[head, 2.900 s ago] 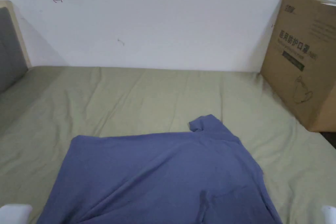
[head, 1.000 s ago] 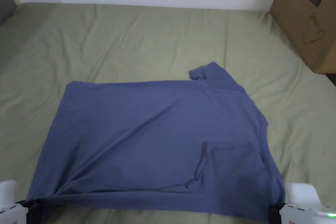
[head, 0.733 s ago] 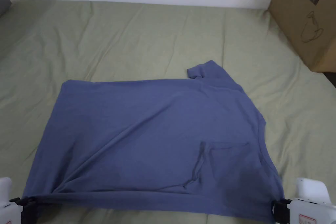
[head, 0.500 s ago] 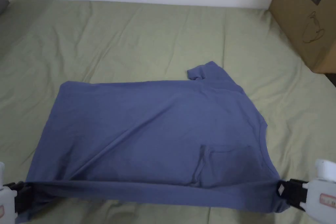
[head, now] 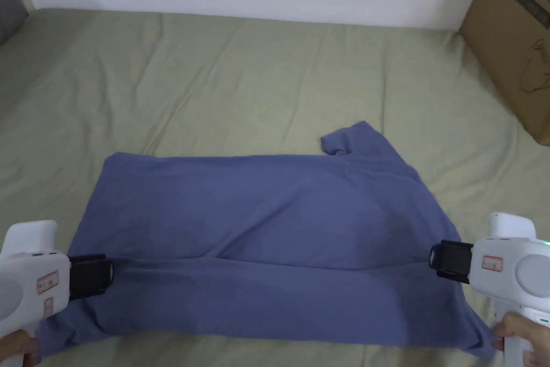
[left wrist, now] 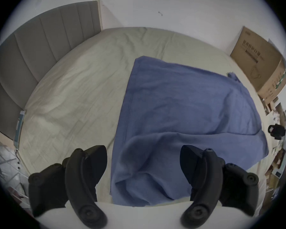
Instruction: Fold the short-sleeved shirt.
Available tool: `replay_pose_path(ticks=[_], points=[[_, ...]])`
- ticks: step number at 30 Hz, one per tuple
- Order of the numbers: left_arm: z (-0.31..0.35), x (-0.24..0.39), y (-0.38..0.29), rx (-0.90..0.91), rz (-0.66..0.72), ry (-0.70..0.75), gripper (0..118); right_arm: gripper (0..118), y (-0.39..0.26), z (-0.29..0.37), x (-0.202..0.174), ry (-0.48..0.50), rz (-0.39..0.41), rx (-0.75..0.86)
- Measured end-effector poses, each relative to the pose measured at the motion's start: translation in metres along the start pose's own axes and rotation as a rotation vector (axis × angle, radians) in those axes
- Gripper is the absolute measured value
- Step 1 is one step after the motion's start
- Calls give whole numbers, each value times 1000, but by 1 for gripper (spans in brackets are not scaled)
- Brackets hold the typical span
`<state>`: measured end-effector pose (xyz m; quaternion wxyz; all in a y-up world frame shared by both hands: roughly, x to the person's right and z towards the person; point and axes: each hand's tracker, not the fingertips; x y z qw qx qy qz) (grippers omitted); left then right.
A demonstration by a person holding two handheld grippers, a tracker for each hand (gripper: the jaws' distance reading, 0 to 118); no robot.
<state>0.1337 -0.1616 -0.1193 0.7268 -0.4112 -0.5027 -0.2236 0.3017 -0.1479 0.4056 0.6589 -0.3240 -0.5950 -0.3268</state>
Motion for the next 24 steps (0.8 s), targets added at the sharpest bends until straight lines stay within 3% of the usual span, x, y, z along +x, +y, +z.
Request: replay_pose_path(ticks=[3, 4, 5, 7, 8, 9, 11, 14, 15, 17, 18, 20, 23, 24], points=[[26, -9, -10, 26, 18, 22, 94, 86, -6, 29, -7, 7, 66, 39], [36, -12, -16, 29, 21, 29, 87, 84, -12, 39, -10, 5, 72, 50], [47, -14, -25, 52, 25, 22, 63, 80, -17, 48, -9, 12, 73, 64], [64, -17, -44, 64, 36, 18, 10, 57, -34, 63, -12, 35, 67, 75], [70, -17, -56, 62, 40, 19, 0, 23, -44, 67, -13, 46, 46, 62], [75, -16, -66, 61, 38, 18, 0, 1, -52, 68, -11, 62, 3, 43], [79, -15, -81, 48, 24, 14, 0, 1, -67, 67, -8, 114, -69, -4], [77, -14, -91, 50, 40, 24, 4, 1, -79, 62, -12, 104, -56, -32], [69, -21, -88, 67, 42, 27, 25, 1, -81, 61, -13, 111, -46, -47], [64, -20, -84, 80, 55, 24, 107, 1, -81, 62, -15, 119, -38, -48], [56, -21, -81, 66, 59, 17, 117, 1, -80, 64, -15, 121, -37, -41], [39, -23, -78, 58, 74, 0, 103, 1, -78, 65, -14, 133, -41, -36], [9, -26, -74, -35, 103, 20, 97, 1, -75, 65, -9, 144, -53, -22], [-1, -29, -76, -57, 119, 13, 84, 9, -74, 64, -8, 135, -58, -12]])
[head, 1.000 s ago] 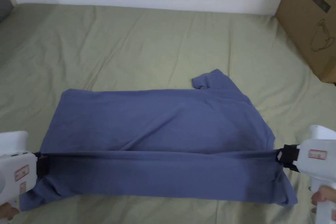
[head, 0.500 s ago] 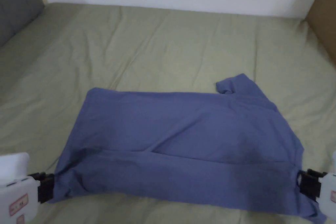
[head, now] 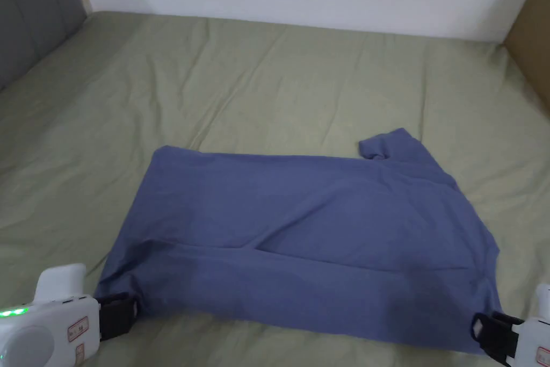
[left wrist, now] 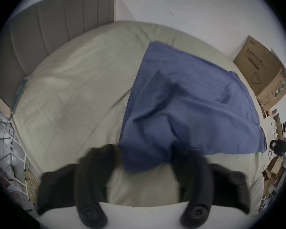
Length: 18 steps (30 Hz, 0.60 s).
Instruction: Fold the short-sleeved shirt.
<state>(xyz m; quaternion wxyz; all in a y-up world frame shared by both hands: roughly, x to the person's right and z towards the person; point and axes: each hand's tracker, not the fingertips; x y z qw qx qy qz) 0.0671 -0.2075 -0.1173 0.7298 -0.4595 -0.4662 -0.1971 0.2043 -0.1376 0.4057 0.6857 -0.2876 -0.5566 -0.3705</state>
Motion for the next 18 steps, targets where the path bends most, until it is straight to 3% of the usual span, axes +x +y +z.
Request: replay_pose_path(ticks=[1, 2, 3, 4, 5, 6, 9, 10, 11, 13, 14, 16, 18], points=[[-8, -1, -2, -15, 1, 20, 64, 33, 2, -1, -1, -43, -10, 4], [-6, -4, -2, 9, -11, 17, 59, 79, 5, -5, 1, -88, -9, -8], [-2, -6, 1, 12, 0, -3, 56, 98, 7, -8, 4, -105, 5, 2], [2, -8, 4, 21, -6, -5, 46, 101, 9, -12, 9, -98, 18, 35], [3, -10, 5, 35, -16, -7, 21, 101, 10, -22, 19, -86, 15, 36], [2, -12, 8, 31, -1, -63, 8, 101, 12, -34, 26, -86, 3, 27], [11, 1, 8, 10, -40, -30, 7, 94, 8, -75, 44, -155, -62, -157], [12, 6, 8, 10, -55, -17, 7, 78, 1, -76, 43, -158, -52, -145], [16, 9, 9, 11, -70, -8, 7, 51, -5, -77, 41, -146, -21, -138], [21, 15, 12, 13, -98, 0, 7, 31, -10, -74, 34, -120, 40, -103], [25, 16, 14, 20, -101, -1, 7, 14, -6, -73, 34, -94, 24, -126], [26, 5, 18, 25, -104, -7, 7, 12, 3, -67, 38, -61, -61, -143], [38, 5, 20, 46, -108, -23, 7, 11, 4, -52, 39, -54, -48, -125]])
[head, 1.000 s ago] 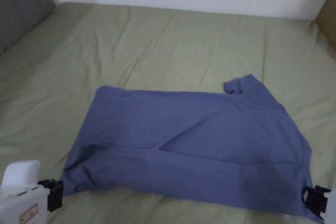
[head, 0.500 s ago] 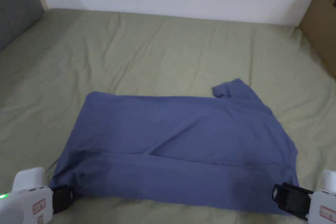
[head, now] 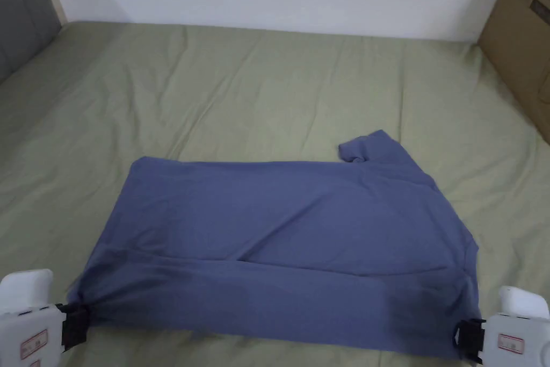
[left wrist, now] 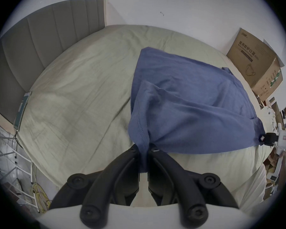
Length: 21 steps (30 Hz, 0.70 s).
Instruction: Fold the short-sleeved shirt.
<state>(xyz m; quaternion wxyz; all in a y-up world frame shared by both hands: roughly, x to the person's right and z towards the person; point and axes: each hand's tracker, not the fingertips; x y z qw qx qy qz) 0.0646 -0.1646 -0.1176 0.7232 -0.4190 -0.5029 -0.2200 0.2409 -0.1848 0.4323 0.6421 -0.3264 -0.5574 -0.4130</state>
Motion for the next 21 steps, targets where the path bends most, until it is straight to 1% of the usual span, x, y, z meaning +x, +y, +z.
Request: replay_pose_path(ticks=[4, 6, 8, 10, 11, 13, 14, 15, 16, 17, 18, 19, 21], points=[[22, 1, -5, 6, -47, -3, 7, 11, -7, 40, 11, 74, -3, 7], [25, -5, -15, -4, -80, 18, 7, 11, -15, 54, 16, 48, 8, 3], [27, -10, -25, -36, -73, 17, 7, 11, -29, 55, 33, 32, 5, -20], [30, -16, -38, -43, -66, 15, 7, 11, -45, 56, 43, 47, -7, -71], [30, -16, -43, -44, -68, 21, 7, 11, -57, 61, 32, 46, -2, -80], [28, -15, -53, -47, -87, 27, 8, 11, -71, 49, 31, 23, 52, -126], [26, -15, -55, -53, -90, 25, 13, 14, -74, 42, 30, 18, 62, -130], [23, -15, -55, -86, -76, 16, 31, 30, -77, 40, 23, -24, 82, -136], [22, -17, -54, -103, -55, 22, 54, 59, -75, 38, 18, -95, 115, -145], [20, -23, -55, -88, -23, -19, 75, 90, -72, 39, 15, -124, 149, -141], [25, -25, -52, -70, 7, -60, 80, 92, -68, 46, 13, -110, 169, -100], [33, -24, -47, -42, 31, -64, 83, 92, -61, 54, 8, -94, 180, -62], [50, -17, -34, 37, 56, -79, 84, 93, -44, 66, 5, -70, 160, -5]])
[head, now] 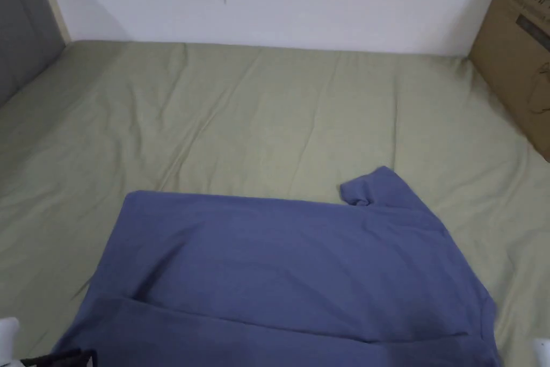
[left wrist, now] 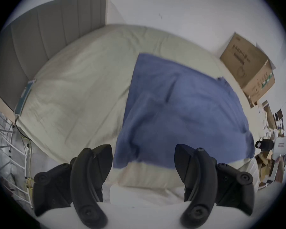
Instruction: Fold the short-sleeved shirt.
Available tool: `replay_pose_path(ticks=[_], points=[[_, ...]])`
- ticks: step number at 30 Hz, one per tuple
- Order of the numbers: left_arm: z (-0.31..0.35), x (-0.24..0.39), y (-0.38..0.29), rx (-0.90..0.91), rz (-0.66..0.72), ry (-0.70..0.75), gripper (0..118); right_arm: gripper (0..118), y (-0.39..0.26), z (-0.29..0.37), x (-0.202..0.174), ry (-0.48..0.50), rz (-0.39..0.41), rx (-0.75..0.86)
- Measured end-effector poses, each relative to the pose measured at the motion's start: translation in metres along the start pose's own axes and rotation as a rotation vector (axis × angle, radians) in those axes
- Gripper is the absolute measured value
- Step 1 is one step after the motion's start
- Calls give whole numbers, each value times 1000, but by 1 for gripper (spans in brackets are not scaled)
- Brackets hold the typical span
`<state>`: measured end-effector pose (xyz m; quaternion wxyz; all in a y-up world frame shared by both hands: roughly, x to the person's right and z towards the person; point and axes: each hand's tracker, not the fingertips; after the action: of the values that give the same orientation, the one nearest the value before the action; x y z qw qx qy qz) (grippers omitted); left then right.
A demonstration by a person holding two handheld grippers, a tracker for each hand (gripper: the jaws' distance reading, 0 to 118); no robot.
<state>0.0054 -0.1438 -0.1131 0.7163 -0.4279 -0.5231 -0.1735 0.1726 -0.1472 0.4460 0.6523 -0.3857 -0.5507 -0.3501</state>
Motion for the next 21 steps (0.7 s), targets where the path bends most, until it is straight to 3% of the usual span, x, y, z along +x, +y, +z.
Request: replay_pose_path(ticks=[3, 4, 5, 6, 8, 11, 12, 13, 14, 16, 17, 21], points=[[11, 20, 22, 82, -39, -9, 77, 89, 27, 21, -7, 60, -79, 94], [10, 27, 28, 93, -47, -6, 60, 80, 34, 22, -8, 88, -108, 137], [7, 35, 33, 101, -63, -4, 22, 42, 41, 21, -9, 109, -127, 150], [-1, 43, 38, 119, -98, -12, 0, 9, 49, 18, -13, 112, -145, 142], [-22, 56, 45, 101, -126, -2, 0, 3, 58, 3, -17, 125, -189, 126], [-51, 65, 60, 48, -149, -45, 0, 3, 89, -25, -23, 176, -147, 79], [-54, 69, 67, 39, -160, -55, 0, 3, 108, -35, -26, 179, -93, 58], [-60, 71, 75, 42, -165, -48, 0, 7, 126, -42, -28, 152, -58, 72], [-66, 72, 83, 55, -170, -34, 0, 32, 149, -52, -27, 126, -23, 111], [-69, 74, 97, 79, -154, -36, 0, 98, 189, -72, -28, 91, -9, 128], [-75, 72, 103, 89, -134, -39, 0, 103, 210, -89, -29, 74, -6, 111], [-90, 76, 111, 68, -129, -22, 0, 103, 261, -147, -21, 90, -61, 32]])
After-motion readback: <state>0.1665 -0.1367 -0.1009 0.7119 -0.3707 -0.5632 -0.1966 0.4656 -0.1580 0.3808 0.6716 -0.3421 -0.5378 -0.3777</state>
